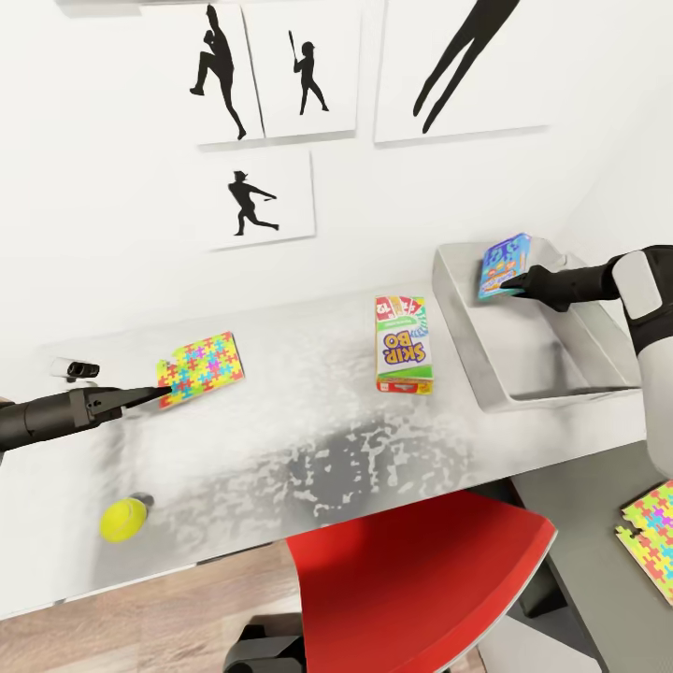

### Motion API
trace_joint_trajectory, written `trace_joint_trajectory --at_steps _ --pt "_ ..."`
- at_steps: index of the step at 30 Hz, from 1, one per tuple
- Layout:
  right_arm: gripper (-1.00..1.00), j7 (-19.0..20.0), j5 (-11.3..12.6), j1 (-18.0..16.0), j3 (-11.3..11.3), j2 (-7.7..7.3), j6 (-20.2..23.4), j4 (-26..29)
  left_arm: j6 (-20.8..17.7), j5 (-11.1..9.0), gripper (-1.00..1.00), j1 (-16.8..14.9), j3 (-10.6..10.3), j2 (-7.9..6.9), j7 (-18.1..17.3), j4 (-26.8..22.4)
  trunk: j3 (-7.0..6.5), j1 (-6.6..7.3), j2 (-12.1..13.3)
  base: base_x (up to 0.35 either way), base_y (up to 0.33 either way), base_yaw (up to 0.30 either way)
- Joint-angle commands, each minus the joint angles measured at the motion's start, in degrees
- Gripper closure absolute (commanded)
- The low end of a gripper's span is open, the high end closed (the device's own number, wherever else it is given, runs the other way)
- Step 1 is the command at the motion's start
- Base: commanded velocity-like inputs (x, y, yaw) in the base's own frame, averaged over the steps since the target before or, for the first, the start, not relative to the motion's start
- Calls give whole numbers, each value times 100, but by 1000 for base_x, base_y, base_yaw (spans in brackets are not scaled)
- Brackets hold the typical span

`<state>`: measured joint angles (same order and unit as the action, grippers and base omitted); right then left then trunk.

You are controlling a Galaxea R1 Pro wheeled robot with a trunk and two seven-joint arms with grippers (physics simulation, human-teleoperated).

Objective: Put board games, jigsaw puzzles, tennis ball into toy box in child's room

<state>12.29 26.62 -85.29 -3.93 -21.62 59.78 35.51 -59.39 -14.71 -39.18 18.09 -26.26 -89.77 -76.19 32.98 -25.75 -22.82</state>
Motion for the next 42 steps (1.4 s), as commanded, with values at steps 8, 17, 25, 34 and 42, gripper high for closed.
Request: trace_joint_trajectory --at_steps 8,17,25,34,42 --pt "100 48 -69 -5 -29 6 22 -1 -61 3 -100 -2 -7 -2 -23 -1 8 -3 -9 0 0 -232" --pt "100 28 -69 -83 -34 26 22 0 -61 3 -100 -2 -8 -2 -23 -1 11 -3 -9 0 0 -83" --pt "100 28 -69 -92 -36 75 22 0 -61 3 -100 -2 -8 -2 -23 -1 55 -3 -9 0 0 -4" --pt "100 28 -69 -93 -32 85 22 0 -61 3 -100 -2 -8 -2 -23 -1 133 -3 -9 0 0 25" --pt "100 34 -50 -137 -35 94 22 147 -61 3 -100 -2 -8 -2 -23 -1 206 -3 -9 0 0 13"
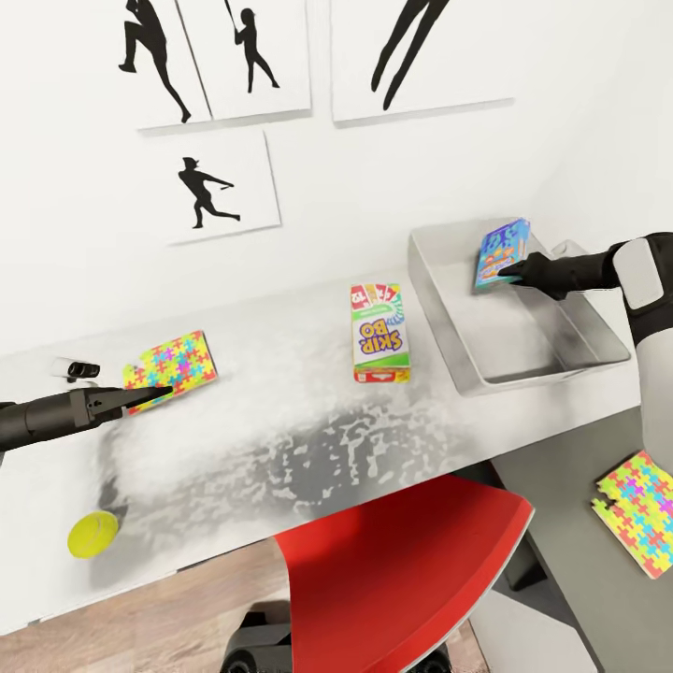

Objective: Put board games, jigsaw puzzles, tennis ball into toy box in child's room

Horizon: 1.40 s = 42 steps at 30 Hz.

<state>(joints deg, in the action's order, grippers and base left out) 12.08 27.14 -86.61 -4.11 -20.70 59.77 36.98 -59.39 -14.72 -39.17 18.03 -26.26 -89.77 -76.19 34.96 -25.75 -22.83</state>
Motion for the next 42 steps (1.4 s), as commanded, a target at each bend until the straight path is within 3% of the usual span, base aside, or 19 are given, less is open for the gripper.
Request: trace_joint_trajectory --at_steps 1,12,42 --pt "100 56 -96 -36 -15 3 23 51 -61 4 -100 -3 -1 -2 -23 -1 17 -3 -9 0 0 1" --pt "100 58 -77 -251 -9 22 23 141 -61 4 -100 -3 -1 -6 -23 -1 119 -3 -9 0 0 0" --pt "100 110 -72 -268 77 247 23 -39 -61 4 -100 -3 -1 -2 -23 -1 397 -3 -9 0 0 0"
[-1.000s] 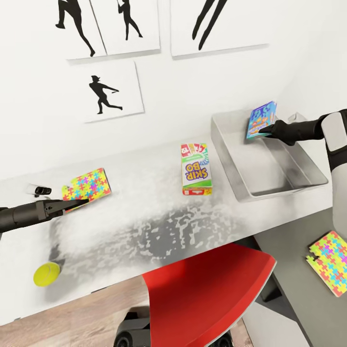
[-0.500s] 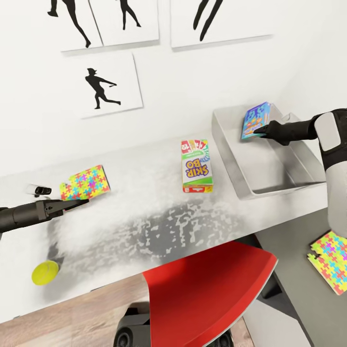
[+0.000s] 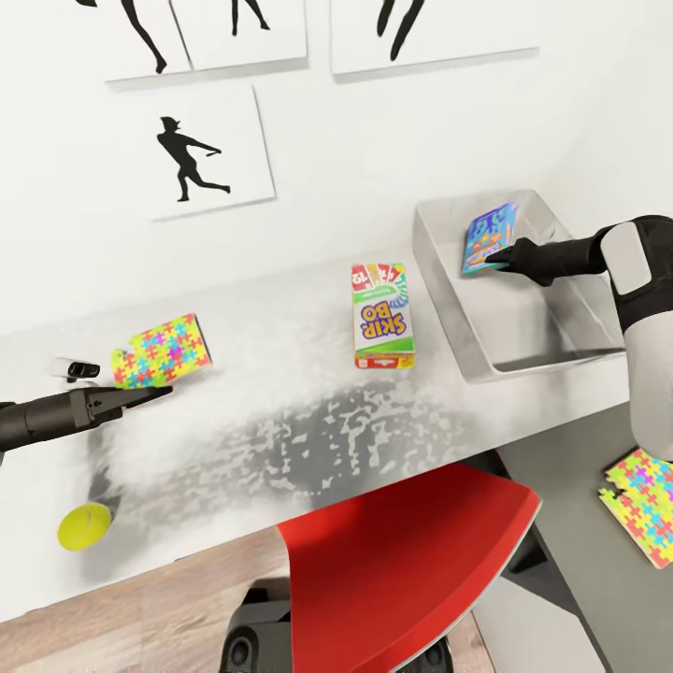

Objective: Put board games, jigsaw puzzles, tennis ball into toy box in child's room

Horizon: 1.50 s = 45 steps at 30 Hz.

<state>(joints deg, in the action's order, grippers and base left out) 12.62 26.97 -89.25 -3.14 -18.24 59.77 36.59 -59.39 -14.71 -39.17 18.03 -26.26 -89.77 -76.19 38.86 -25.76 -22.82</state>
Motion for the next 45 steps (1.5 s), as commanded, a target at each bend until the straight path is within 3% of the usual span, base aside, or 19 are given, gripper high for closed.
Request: trace_joint_trajectory --at_steps 1,39,45 --pt "100 56 -54 -5 -20 3 23 -1 -61 4 -100 -2 -1 -2 -23 -1 17 -3 -10 0 0 0" --pt "100 1 -77 -246 -20 5 23 -7 -61 4 -100 -85 -1 -5 -23 -8 369 -3 -10 0 0 0" --pt "100 -18 -105 -322 -15 160 -20 -60 -61 4 -100 -147 -3 -15 -23 -10 424 -3 -10 0 0 0"
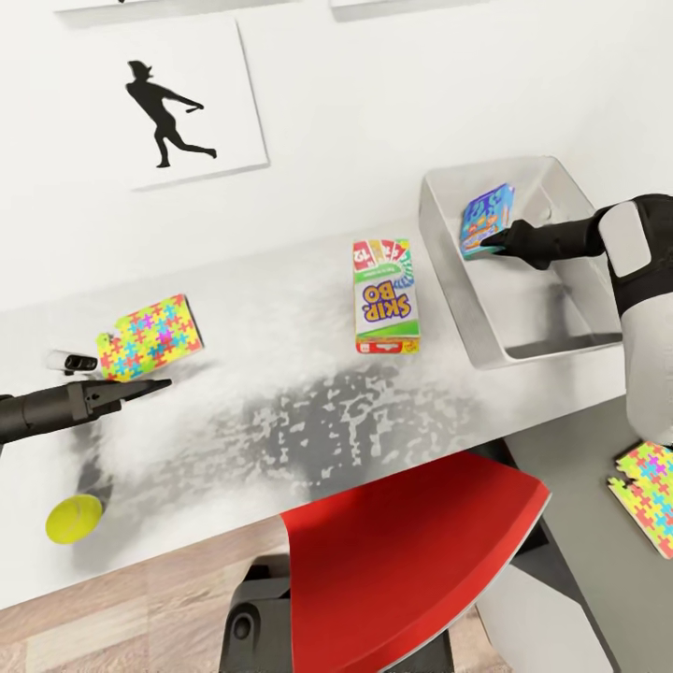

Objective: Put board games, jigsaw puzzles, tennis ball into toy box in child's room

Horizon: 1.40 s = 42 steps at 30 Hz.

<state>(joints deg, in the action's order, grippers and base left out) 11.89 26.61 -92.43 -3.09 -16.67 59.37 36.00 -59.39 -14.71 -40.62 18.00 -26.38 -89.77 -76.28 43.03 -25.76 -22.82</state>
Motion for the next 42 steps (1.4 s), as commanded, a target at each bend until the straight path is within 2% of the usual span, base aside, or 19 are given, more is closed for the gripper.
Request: trace_joint_trajectory --at_steps 1,6,18,28,42 --pt "100 54 -69 -6 -20 12 -16 -7 -61 4 -100 -3 0 -3 -23 -1 16 -3 -10 0 0 0" --pt "100 51 -70 -12 -17 39 -275 -88 -61 6 -100 -6 1 -7 -23 -1 63 -3 -10 0 0 0" --pt "100 49 -85 -80 -8 1 -328 -96 -61 4 -100 -7 2 1 -23 -1 168 -3 -10 0 0 0" --pt "100 40 -80 -91 -13 -59 -343 -87 -61 4 -100 -7 2 -7 -23 -1 179 -3 -10 0 0 0" --pt "100 14 -60 -140 -16 -65 -355 -123 -61 4 -100 -7 2 -7 -23 -1 179 -3 -10 0 0 0"
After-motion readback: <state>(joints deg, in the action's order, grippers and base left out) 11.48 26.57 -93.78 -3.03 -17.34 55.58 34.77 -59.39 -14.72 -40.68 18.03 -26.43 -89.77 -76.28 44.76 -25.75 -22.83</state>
